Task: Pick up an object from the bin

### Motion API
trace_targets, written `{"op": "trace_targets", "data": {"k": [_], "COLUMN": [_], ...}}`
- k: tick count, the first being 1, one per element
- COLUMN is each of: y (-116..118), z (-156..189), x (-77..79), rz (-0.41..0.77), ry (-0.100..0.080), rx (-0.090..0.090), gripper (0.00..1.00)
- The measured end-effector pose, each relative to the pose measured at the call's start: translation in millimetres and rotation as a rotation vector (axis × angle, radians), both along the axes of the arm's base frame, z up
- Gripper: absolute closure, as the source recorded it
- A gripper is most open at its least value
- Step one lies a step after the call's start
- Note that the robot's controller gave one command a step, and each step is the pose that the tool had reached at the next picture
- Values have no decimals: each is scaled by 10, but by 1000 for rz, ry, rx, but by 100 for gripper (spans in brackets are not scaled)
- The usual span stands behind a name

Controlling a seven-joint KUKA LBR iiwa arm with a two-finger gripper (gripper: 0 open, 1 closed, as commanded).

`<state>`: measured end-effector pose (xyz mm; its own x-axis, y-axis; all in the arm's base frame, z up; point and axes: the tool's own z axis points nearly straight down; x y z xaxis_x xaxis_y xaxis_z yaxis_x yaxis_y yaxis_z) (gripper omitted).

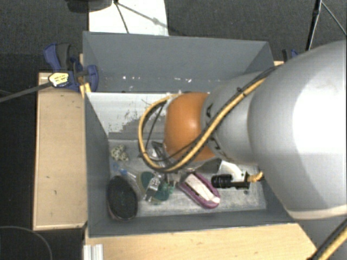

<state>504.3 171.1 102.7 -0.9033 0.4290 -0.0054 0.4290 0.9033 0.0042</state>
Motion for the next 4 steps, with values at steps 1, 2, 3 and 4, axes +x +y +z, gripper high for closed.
{"op": "trace_targets", "data": {"k": [1, 2, 3, 4], "y": [-80, 94, 100, 101], "z": [-307, -302, -289, 717], "x": [-99, -167, -154, -135], "rz": [-113, -379, -382, -378], "ry": [1, -7, -10, 0], "rx": [2, 0, 3, 4], "gripper": [0, 0, 100, 100]}}
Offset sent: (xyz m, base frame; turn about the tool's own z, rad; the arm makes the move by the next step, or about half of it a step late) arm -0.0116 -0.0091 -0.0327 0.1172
